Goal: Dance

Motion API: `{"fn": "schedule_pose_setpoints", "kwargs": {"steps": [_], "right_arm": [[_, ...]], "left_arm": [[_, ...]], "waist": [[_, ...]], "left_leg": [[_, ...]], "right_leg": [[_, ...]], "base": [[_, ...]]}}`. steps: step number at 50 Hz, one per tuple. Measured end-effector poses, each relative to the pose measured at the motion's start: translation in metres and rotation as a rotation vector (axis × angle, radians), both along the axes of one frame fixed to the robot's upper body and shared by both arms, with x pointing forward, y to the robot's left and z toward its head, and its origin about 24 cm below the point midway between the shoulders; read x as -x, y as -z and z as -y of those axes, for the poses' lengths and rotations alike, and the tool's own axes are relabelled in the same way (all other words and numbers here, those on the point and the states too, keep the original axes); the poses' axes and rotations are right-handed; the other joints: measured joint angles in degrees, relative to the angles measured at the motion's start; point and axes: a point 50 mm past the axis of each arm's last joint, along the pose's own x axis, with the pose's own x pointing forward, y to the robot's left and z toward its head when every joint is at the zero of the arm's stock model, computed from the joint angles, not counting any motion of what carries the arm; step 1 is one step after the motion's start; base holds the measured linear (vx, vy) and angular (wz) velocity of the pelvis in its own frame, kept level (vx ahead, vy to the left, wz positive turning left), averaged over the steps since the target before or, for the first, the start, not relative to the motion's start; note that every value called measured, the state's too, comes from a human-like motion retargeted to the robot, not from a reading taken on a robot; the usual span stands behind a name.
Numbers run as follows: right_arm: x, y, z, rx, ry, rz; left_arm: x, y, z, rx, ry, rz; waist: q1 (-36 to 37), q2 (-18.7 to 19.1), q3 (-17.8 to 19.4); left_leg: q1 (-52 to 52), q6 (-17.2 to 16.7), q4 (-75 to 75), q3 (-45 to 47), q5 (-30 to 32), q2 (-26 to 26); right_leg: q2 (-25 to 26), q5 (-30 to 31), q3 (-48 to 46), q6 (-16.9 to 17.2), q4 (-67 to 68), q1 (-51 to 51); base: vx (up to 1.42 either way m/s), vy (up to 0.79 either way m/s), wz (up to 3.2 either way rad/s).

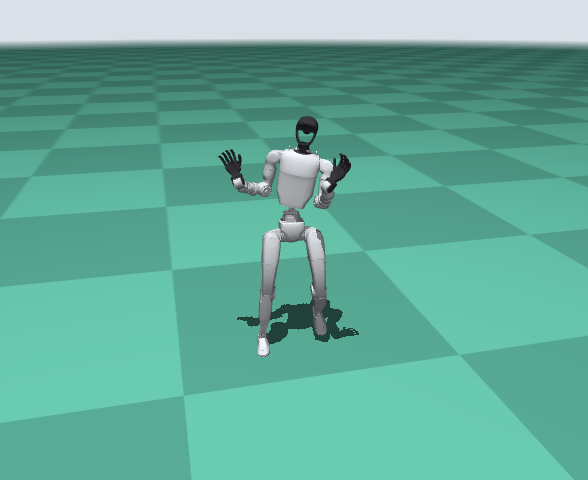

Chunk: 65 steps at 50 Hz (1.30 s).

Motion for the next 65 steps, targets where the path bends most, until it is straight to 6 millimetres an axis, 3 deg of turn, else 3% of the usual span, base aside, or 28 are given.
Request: {"fn": "schedule_pose_setpoints", "kwargs": {"steps": [5,7,10,13,16,18,20,22,24,27,31,35,38,40,43,45,48,50,51,52,54,55,57,58,60,63,64,65], "right_arm": [[0.054,0.029,0.027,-0.04,0.216,-0.147],[0.07,0.037,0.035,-0.056,0.256,-0.23],[0.095,0.05,0.048,-0.123,0.276,-0.324],[0.118,0.075,0.056,-0.29,0.238,-0.395],[0.141,0.111,0.053,-0.55,0.119,-0.49],[0.152,0.141,0.044,-0.758,0.005,-0.562],[0.155,0.17,0.024,-0.948,-0.131,-0.629],[0.147,0.192,0.003,-1.068,-0.267,-0.668],[0.128,0.204,-0.017,-1.106,-0.362,-0.655],[0.068,0.198,-0.051,-1.052,-0.434,-0.447],[-0.024,0.141,-0.09,-0.895,-0.587,0.002],[-0.08,0.073,-0.114,-0.659,-0.93,0.132],[-0.104,0.035,-0.132,-0.514,-1.15,0.162],[-0.116,0.011,-0.152,-0.426,-1.304,0.191],[-0.122,-0.002,-0.18,-0.381,-1.486,0.219],[-0.124,0.017,-0.204,-0.478,-1.573,0.133],[-0.114,0.092,-0.253,-0.874,-1.648,-0.136],[-0.085,0.157,-0.291,-1.256,-1.685,-0.38],[-0.069,0.185,-0.308,-1.477,-1.72,-0.528],[-0.05,0.206,-0.325,-1.695,-1.781,-0.657],[-0.032,0.22,-0.346,-1.997,-2.076,-0.848],[-0.031,0.216,-0.349,1.985,2.193,0.863],[-0.047,0.201,-0.345,1.675,2.197,0.822],[-0.059,0.19,-0.343,1.545,2.265,0.809],[-0.086,0.165,-0.338,1.301,2.459,0.828],[-0.122,0.121,-0.311,0.884,2.842,0.945],[-0.128,0.109,-0.3,-0.725,-2.829,-0.967],[-0.132,0.098,-0.288,-0.573,-2.769,-0.978]], "left_arm": [[0.03,0.025,-0.03,0.026,-0.298,0.025],[0.042,0.035,-0.038,-0.013,-0.334,-0.016],[0.059,0.049,-0.046,-0.095,-0.311,-0.144],[0.072,0.065,-0.044,-0.181,-0.207,-0.314],[0.08,0.088,-0.036,-0.216,-0.068,-0.537],[0.082,0.109,-0.025,-0.214,0.065,-0.683],[0.085,0.133,-0.011,-0.181,0.219,-0.802],[0.086,0.158,0.01,-0.128,0.39,-0.889],[0.082,0.181,0.033,-0.053,0.543,-0.94],[0.068,0.191,0.059,0.101,0.689,-0.887],[0.041,0.151,0.046,0.19,0.64,-0.623],[0.028,0.099,0.011,0.254,0.461,-0.366],[0.031,0.068,-0.008,0.219,0.395,-0.253],[0.04,0.046,-0.019,0.043,0.362,-0.242],[0.056,0.028,-0.032,-0.271,0.294,-0.378],[0.061,0.032,-0.04,-0.471,0.221,-0.563],[0.064,0.063,-0.052,-0.767,0.151,-0.962],[0.068,0.098,-0.06,-1.058,0.174,-1.308],[0.07,0.115,-0.07,-1.21,0.162,-1.49],[0.072,0.128,-0.083,-1.322,0.111,-1.65],[0.068,0.129,-0.113,-1.392,-0.167,-1.76],[0.065,0.122,-0.122,-1.42,-0.316,-1.715],[0.061,0.105,-0.118,-1.315,-0.413,-1.458],[0.059,0.098,-0.115,-1.169,-0.438,-1.329],[0.057,0.089,-0.115,-0.766,-0.492,-1.1],[0.054,0.088,-0.104,-0.077,-0.431,-0.78],[0.053,0.09,-0.095,0.123,-0.357,-0.673],[0.052,0.091,-0.085,0.311,-0.272,-0.562]], "waist": [[2.8,-0.3,0.2],[3.9,-0.6,0.7],[7.1,-0.9,2.0],[10.6,-0.9,3.6],[12.9,-0.7,4.9],[13.8,0.0,5.8],[15.0,1.4,6.9],[16.0,2.4,8.0],[15.9,3.8,8.7],[13.2,6.8,7.1],[11.1,8.9,5.7],[14.2,10.7,5.8],[16.9,11.8,7.3],[19.4,12.9,8.4],[22.8,12.5,9.9],[24.2,13.7,10.5],[25.0,15.1,10.7],[25.4,15.2,10.6],[25.7,15.2,10.6],[26.6,14.9,10.6],[29.5,13.2,11.6],[30.6,12.4,12.2],[31.8,11.1,13.0],[32.8,10.6,12.9],[35.9,9.5,12.3],[36.8,8.8,11.7],[36.3,8.9,11.4],[35.8,9.0,11.2]], "left_leg": [[-3.6,4.5,6.4,4.8,3.8,3.9],[-5.2,4.0,7.9,3.2,8.3,2.4],[-6.9,3.6,10.0,-4.1,14.3,-4.8],[-6.3,-2.7,8.8,-10.7,4.3,-9.9],[-5.5,-2.9,1.2,-12.1,-6.2,-9.1],[-3.8,-3.1,-7.5,-13.9,-8.8,-8.9],[-0.7,-6.6,-17.6,-18.3,-7.5,-10.4],[2.3,-9.7,-21.3,-19.7,-6.6,-12.2],[2.1,-8.0,-18.9,-11.3,-9.0,-10.3],[0.5,-7.5,-19.0,-9.4,-8.2,-12.4],[-2.8,-6.9,-19.1,-6.5,-7.7,-16.5],[-4.2,-5.9,-20.1,-1.6,-6.7,-16.5],[-3.6,-4.7,-21.3,0.0,-5.7,-16.5],[-2.3,-3.8,-24.2,2.9,-4.2,-15.4],[-1.7,-3.6,-27.6,4.5,-2.1,-17.2],[-0.1,-4.8,-30.4,6.1,-1.0,-16.6],[3.6,-6.1,-34.5,10.3,-0.1,-15.7],[5.8,-6.5,-36.3,11.9,0.1,-16.3],[6.5,-6.6,-36.9,12.8,0.2,-16.3],[7.0,-6.5,-37.5,13.5,0.3,-16.5],[7.2,-5.6,-38.2,14.4,0.3,-17.9],[7.2,-5.1,-38.4,14.3,0.2,-18.5],[6.8,-4.9,-38.4,13.0,0.1,-19.1],[6.3,-4.8,-38.3,13.0,0.3,-19.0],[5.1,-4.7,-38.6,14.4,0.5,-18.4],[4.8,-4.3,-38.8,14.0,1.1,-17.4],[5.0,-4.3,-38.8,13.7,1.3,-16.6],[5.2,-4.4,-38.8,13.5,1.5,-15.7]], "right_leg": [[1.6,-1.6,3.2,-0.2,1.6,-1.2],[1.6,-2.2,4.9,-1.0,1.9,-1.8],[1.7,-2.7,9.2,-1.1,2.3,-2.4],[1.5,-2.6,12.8,0.3,3.1,-3.1],[0.8,-2.1,13.8,0.0,2.8,-3.1],[0.4,-1.8,14.4,-0.1,2.6,-3.0],[0.5,-1.5,15.3,-0.2,2.8,-2.9],[-0.5,-1.3,16.1,0.1,3.3,-2.4],[-1.2,-0.8,17.7,0.1,4.0,-2.4],[-2.1,0.2,19.6,-0.3,5.5,-6.2],[-3.4,2.2,23.4,-0.4,9.6,-13.5],[-2.2,7.5,24.7,-4.8,15.1,-19.5],[-3.3,11.1,16.5,-13.2,19.3,-21.7],[-3.7,9.6,8.8,-22.7,23.0,-23.3],[-1.8,3.2,6.8,-17.1,24.9,-22.3],[0.1,-2.5,4.6,-14.1,26.9,-20.4],[0.5,-6.8,-2.0,-13.6,26.9,-15.7],[1.0,-7.0,-4.5,-11.6,25.0,-11.9],[1.4,-7.6,-6.5,-14.5,24.1,-10.8],[1.5,-8.0,-7.2,-15.5,23.1,-10.0],[1.0,-9.0,-4.5,-10.9,23.1,-10.4],[1.2,-10.2,-4.5,-9.6,24.6,-11.3],[-1.5,-12.7,-6.9,-6.6,27.4,-12.8],[-4.0,-14.2,-10.2,-8.2,28.4,-12.9],[-8.2,-15.2,-14.0,-12.7,30.3,-13.5],[-9.3,-9.3,-6.8,-16.5,32.7,-16.9],[-9.8,-8.7,-5.0,-16.6,32.6,-17.2],[-10.7,-8.7,-3.9,-16.7,32.3,-17.1]], "base": [[-0.06,-0.18,-0.05],[-0.15,-0.05,-0.51],[-0.08,0.03,-0.95],[-0.06,0.08,-0.94],[-0.01,0.13,-0.61],[0.06,0.22,-0.53],[0.17,0.33,-0.73],[0.22,0.38,-0.73],[0.23,0.44,-0.95],[0.05,0.51,-0.91],[-0.01,0.6,-1.03],[0.02,0.44,-1.21],[-0.05,0.3,-0.91],[-0.17,0.23,-0.97],[-0.12,0.18,-1.03],[-0.01,0.15,-0.71],[0.05,0.14,-0.62],[0.03,0.13,-0.49],[-0.02,0.08,-0.62],[-0.06,0.01,-0.95],[-0.13,-0.07,-0.89],[-0.16,-0.15,-0.13],[-0.15,-0.17,0.24],[-0.14,-0.16,-0.14],[-0.13,-0.16,-0.6],[-0.04,-0.14,-0.02],[0.03,-0.14,0.34],[0.05,-0.19,0.19]]}}
